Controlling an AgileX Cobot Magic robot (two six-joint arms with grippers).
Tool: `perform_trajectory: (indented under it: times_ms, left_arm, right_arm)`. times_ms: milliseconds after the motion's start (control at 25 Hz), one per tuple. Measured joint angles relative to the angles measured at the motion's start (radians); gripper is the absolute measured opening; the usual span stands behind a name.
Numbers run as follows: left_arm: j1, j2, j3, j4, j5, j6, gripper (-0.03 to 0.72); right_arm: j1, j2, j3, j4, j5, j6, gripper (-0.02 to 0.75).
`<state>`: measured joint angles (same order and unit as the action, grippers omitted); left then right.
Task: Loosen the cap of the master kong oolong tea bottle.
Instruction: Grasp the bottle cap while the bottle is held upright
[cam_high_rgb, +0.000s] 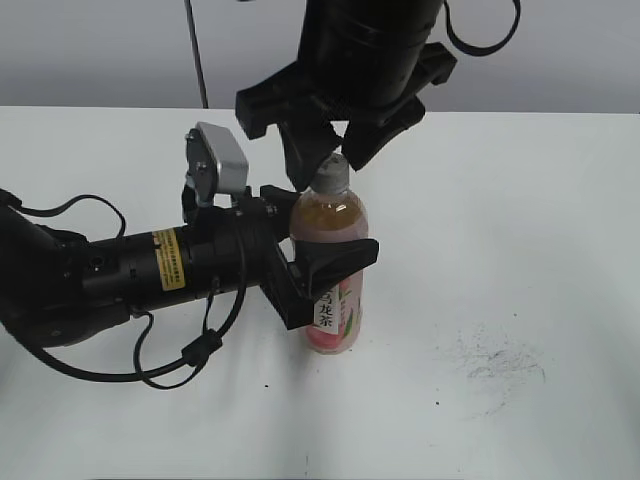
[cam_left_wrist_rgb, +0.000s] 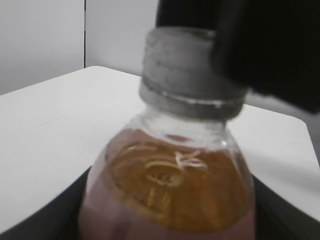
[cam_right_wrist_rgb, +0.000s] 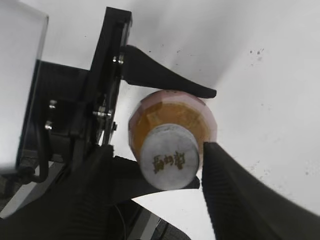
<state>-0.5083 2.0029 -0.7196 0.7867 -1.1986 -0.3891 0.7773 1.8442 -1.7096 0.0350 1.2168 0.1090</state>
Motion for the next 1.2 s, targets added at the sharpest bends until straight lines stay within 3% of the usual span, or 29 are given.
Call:
perform_trajectory:
  times_ms: [160,280,560,840,1200]
  left_arm:
    - [0.000,0.000,0.000,0.001,0.000,0.000,0.449]
    - [0.000,0.000,0.000,0.001,0.000,0.000,0.449]
    - [0.001,0.000,0.000,0.001,0.001,0.000,0.449]
    - [0.001,0.000,0.000,0.002,0.001,0.000,0.449]
    - [0.003,0.000,0.000,0.016,0.000,0.000,0.448]
  right_arm:
    - [0.000,0.000,0.000,-0.001,0.001,0.002,0.364]
    - [-0.001,0.000,0.000,-0.013,0.007,-0.023,0.262]
    - [-0.003,0.004,0.000,-0.005,0.006,-0.131,0.262]
    - [-0.004,0.005,-0.001,0.001,0.006,-0.413,0.262]
    - [-0.004,0.005,-0.002,0.001,0.007,-0.977,0.262]
